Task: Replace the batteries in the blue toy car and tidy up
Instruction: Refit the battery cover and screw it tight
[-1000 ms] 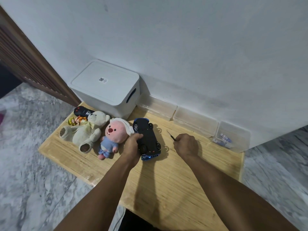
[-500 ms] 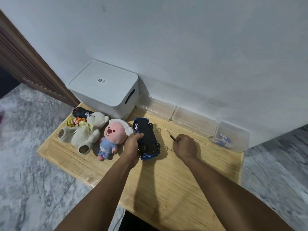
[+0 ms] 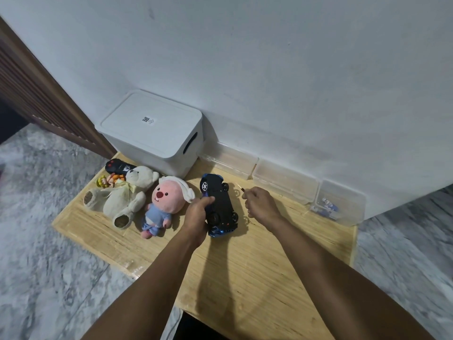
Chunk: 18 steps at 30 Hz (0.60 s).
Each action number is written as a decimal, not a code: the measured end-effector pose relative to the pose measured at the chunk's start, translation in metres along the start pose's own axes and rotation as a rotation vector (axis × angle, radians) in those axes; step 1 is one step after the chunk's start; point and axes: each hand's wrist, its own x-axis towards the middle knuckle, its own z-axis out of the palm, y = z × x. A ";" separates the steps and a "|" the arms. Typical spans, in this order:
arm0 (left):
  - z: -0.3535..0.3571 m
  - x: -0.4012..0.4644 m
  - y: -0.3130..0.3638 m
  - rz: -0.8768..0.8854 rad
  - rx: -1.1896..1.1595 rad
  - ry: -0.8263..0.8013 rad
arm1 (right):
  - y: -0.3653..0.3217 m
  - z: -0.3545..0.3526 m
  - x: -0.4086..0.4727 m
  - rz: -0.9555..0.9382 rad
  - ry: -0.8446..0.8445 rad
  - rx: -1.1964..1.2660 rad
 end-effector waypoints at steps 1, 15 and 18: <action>0.000 -0.001 0.001 0.009 0.020 -0.002 | -0.001 0.002 -0.001 -0.025 -0.016 -0.009; 0.000 -0.006 0.005 0.110 0.199 0.096 | 0.005 0.003 0.000 -0.073 0.053 -0.293; 0.000 -0.001 0.001 0.184 0.370 0.182 | 0.014 0.001 -0.001 -0.047 0.104 -0.529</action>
